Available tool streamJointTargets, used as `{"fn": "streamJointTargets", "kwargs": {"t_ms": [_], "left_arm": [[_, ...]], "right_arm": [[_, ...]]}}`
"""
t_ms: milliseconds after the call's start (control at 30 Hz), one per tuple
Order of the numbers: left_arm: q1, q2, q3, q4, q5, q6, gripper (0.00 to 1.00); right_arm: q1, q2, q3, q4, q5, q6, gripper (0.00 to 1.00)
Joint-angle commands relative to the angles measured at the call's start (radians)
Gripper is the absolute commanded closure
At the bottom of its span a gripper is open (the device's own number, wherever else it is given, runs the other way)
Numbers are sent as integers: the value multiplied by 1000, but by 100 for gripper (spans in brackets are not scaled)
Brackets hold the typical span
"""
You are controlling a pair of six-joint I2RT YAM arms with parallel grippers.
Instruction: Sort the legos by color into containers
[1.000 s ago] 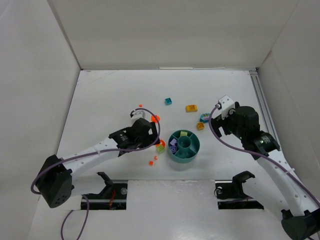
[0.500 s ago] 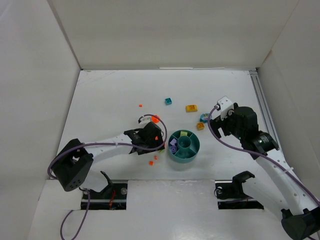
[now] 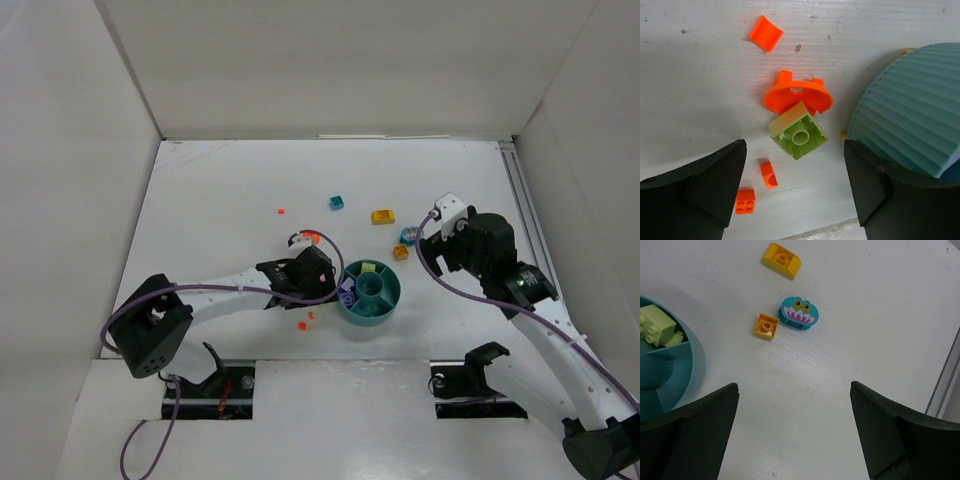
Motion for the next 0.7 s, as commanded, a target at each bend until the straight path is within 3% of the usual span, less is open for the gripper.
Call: {"fn": "streamJointTargets", "kwargs": {"t_ms": [0,333,667], "left_arm": [[-9,27,47,19,1,23,24],[-18,54,77,-36,-74,-15,43],[-39,111,140,-110,-99,40,44]], "right_arm": [[-7,-24,1,45,5,13,3],[-7,-24,1,45,5,13,3],[-7,-24,1,45,5,13,3]]}}
